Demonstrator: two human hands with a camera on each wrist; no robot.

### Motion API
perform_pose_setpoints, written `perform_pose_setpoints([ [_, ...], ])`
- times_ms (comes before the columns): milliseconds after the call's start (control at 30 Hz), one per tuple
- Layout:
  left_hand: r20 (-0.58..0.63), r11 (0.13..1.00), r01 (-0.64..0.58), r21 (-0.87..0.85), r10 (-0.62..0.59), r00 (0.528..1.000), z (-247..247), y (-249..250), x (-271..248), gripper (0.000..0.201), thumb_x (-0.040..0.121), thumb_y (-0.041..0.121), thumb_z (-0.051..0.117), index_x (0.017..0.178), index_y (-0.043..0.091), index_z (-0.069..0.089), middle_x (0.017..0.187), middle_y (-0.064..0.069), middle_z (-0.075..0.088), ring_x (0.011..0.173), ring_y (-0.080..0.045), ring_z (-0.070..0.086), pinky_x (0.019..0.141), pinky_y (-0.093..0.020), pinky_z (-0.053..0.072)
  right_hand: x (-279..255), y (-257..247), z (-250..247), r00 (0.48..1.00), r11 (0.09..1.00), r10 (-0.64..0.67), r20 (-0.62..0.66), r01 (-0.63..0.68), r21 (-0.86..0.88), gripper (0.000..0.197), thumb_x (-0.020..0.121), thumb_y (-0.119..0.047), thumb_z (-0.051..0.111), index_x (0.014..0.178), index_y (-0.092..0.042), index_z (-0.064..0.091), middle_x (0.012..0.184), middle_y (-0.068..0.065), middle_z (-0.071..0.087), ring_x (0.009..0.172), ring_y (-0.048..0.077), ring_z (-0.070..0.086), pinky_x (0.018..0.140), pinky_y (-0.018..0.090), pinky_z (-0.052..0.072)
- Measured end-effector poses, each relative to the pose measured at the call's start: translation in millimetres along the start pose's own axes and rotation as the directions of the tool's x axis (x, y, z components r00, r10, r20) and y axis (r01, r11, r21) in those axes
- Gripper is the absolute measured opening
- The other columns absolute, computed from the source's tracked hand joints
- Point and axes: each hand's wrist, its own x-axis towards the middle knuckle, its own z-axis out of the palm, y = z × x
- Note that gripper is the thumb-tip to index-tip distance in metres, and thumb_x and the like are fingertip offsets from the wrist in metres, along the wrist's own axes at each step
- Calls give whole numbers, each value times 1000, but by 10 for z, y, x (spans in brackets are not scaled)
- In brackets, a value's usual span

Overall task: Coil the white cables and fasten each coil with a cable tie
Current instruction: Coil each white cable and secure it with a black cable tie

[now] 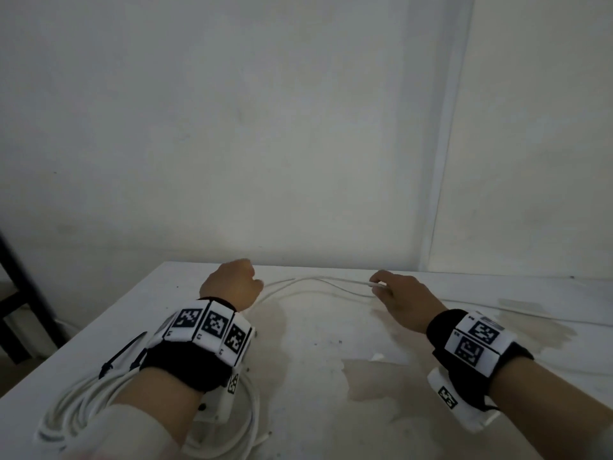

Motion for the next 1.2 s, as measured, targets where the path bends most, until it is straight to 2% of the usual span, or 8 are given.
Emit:
perform_pose_setpoints([
  [133,-71,993,-33,-115,25,997,-92,195,-102,33,91,26,50,121,12,52,120,-11,59,110,-29,55,92,-32,44,-134,-28,-96,987,991,-46,-156,65,120,24,98,-24,38,113,-13,53,63,-6,46,65,20,44,58,29,31],
  [467,-34,927,-349,-138,347,937,-100,822,-350,51,89,29,58,135,19,39,126,-8,54,112,-26,54,91,-35,42,-534,-172,-578,884,868,-171,-434,344,359,10,96,-21,45,91,-27,52,60,-1,46,54,7,39,54,16,33],
  [533,-137,925,-365,-109,349,927,-43,925,-360,32,96,30,45,124,16,50,119,-12,56,104,-29,56,83,-35,43,-639,-150,-678,871,854,-178,-457,368,368,10,96,-21,45,91,-27,53,62,2,45,54,9,36,53,18,32],
  [633,-173,922,-368,-117,346,922,63,1027,-372,35,99,35,34,101,8,55,101,-12,53,89,-29,54,74,-34,40,-734,-50,-841,829,860,-152,-538,379,341,10,95,-21,46,89,-25,54,58,3,42,53,11,34,51,21,28],
  [767,-126,920,-367,-139,351,928,225,1044,-390,37,100,35,31,70,14,38,81,-6,54,78,-25,50,66,-31,35,-796,202,-1015,770,886,-44,-637,324,331,12,95,-17,46,94,-26,55,51,-3,35,46,10,36,48,19,28],
  [900,-67,890,-310,-335,306,950,316,894,-408,34,99,29,37,69,13,42,75,-9,65,80,-29,62,74,-34,45,-899,553,-1169,733,941,104,-672,146,304,15,96,-17,43,101,-17,57,57,-1,44,52,13,42,51,22,32],
  [1033,-49,780,-231,-581,250,967,256,820,-512,33,99,25,39,71,9,49,57,-5,48,48,-21,51,49,-27,40,-956,839,-1125,783,979,150,-604,-32,201,21,96,-16,42,107,-10,59,92,6,57,89,28,55,73,30,36],
  [1200,-37,621,-98,-778,111,993,167,823,-606,32,94,12,32,69,11,51,58,-3,36,47,-16,27,40,-20,22,-1016,867,-878,913,981,59,-404,-128,-146,25,97,-13,35,112,-6,54,110,14,53,95,29,48,75,34,36],
])
